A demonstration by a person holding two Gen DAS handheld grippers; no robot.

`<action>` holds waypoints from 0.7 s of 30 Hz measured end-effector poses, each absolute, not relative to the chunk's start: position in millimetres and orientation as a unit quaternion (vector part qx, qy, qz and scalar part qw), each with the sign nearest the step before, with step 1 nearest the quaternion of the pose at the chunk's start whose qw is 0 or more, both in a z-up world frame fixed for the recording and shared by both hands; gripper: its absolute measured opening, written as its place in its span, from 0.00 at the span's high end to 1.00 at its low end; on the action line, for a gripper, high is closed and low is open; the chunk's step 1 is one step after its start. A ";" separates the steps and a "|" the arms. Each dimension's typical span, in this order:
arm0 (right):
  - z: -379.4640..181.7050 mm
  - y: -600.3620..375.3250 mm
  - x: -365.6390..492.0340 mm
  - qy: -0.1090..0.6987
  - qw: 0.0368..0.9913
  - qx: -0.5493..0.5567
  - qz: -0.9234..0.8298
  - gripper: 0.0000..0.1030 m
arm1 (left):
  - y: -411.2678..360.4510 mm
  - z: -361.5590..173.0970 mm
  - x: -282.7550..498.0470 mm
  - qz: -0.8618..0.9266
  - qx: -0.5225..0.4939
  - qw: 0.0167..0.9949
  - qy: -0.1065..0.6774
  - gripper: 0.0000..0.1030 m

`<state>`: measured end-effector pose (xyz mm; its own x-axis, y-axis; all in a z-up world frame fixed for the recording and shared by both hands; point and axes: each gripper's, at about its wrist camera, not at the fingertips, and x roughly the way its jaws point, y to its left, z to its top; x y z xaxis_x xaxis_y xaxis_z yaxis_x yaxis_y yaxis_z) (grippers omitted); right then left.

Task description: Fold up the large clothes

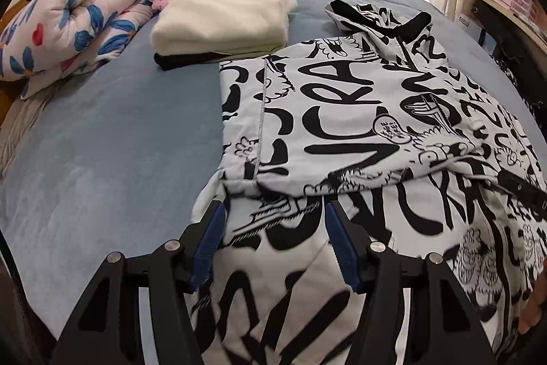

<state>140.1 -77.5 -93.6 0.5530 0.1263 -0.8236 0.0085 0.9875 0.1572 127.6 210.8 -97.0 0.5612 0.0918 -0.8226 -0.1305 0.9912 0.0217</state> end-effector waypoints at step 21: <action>-23.5 -99.6 26.2 0.390 0.919 0.046 0.014 0.57 | 216.5 -27.4 9.4 0.072 -0.026 0.916 0.393 0.38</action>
